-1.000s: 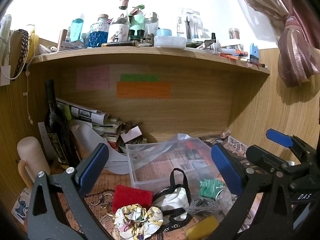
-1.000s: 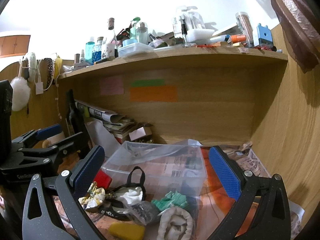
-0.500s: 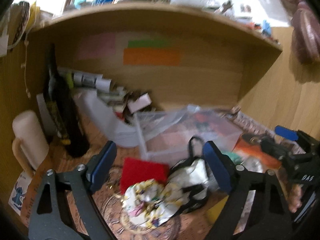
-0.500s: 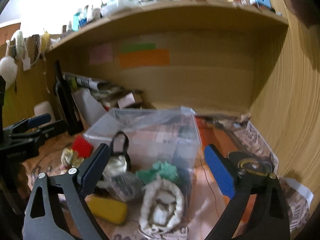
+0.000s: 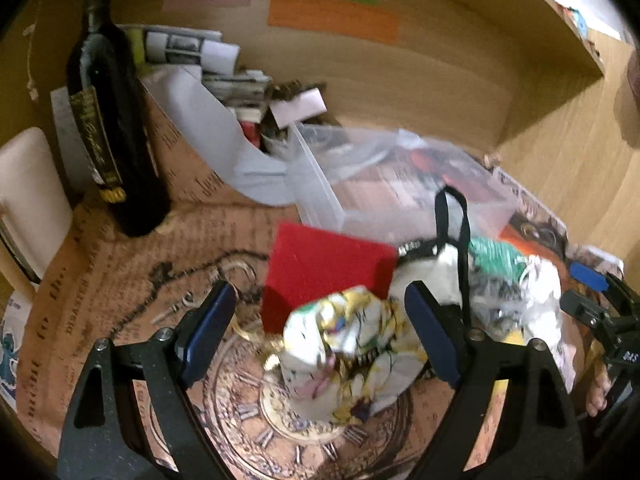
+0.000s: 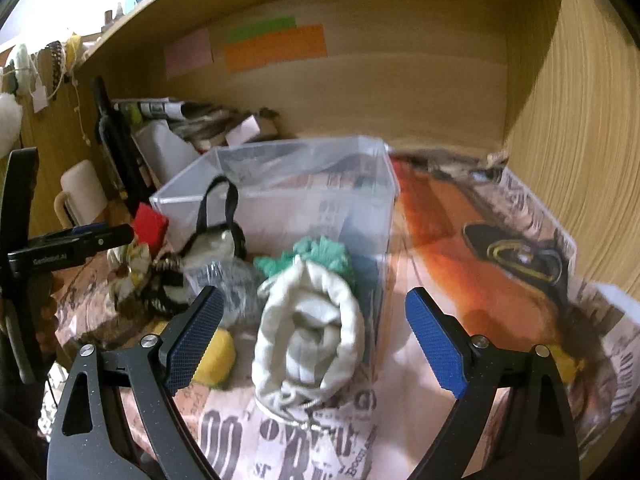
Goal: Organize soft objects
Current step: 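Grasp the floral fabric scrunchie with the left tool while the right tool grasps the white rolled towel, then lift the scrunchie with the left tool while the right tool carries the towel toward the clear box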
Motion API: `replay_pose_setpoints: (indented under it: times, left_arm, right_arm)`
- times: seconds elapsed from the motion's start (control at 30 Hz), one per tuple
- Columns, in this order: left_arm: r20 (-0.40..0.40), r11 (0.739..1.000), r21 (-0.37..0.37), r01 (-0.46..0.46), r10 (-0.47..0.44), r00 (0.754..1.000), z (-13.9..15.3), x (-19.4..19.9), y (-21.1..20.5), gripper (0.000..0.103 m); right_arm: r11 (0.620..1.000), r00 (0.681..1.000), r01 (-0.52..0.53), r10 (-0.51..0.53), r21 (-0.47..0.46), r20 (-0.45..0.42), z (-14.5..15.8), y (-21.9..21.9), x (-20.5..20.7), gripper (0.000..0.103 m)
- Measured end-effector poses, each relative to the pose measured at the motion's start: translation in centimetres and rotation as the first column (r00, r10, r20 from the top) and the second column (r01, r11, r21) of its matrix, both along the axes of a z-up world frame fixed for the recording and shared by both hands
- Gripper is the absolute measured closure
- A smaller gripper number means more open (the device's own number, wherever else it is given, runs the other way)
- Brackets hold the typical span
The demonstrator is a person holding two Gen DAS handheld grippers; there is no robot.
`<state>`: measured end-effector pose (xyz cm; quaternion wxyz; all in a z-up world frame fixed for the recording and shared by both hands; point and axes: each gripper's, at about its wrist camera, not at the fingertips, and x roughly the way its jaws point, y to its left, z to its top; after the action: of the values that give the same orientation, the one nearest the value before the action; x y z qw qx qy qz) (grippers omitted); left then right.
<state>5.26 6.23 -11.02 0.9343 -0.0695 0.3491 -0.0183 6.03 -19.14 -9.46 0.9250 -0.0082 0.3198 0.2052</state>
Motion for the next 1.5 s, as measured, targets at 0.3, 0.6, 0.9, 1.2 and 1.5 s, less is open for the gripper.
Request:
replay_pose_setpoints:
  times: [0.3,0.6,0.9,1.2,1.5]
  left_arm:
    - [-0.066,0.999,0.005,0.052,-0.051,0.997,-2.0,-0.7,-1.2,0.016]
    - [-0.088,0.993,0.058,0.107,-0.101,0.991,-2.5,-0.7,-2.7,0.038]
    - [-0.071,0.992,0.04,0.119,-0.116,0.991,-1.6,-1.2,-2.6,0.072]
    - [0.025,0.993,0.04,0.109,-0.11,0.994,1.3,-1.6,-2.4,0.08]
    - [0.123,0.992,0.057,0.116,-0.122,0.985,3.8,-0.3,-2.8,0.092]
  right_arm:
    - [1.0,0.995,-0.019,0.021,0.018,-0.099,-2.2,0.1,0.6,0.031]
    - [0.999,0.991,-0.026,0.029,0.02,-0.128,-2.8,0.0,0.7,0.065]
    - [0.998,0.998,-0.017,0.021,0.068,-0.056,-0.8,-0.9,0.0,0.073]
    - [0.993,0.998,-0.004,-0.003,0.118,0.057,2.4,-1.7,-0.4,0.074]
    - [0.986,0.987,-0.016,-0.011,0.163,0.16,5.4,-1.8,1.2,0.073]
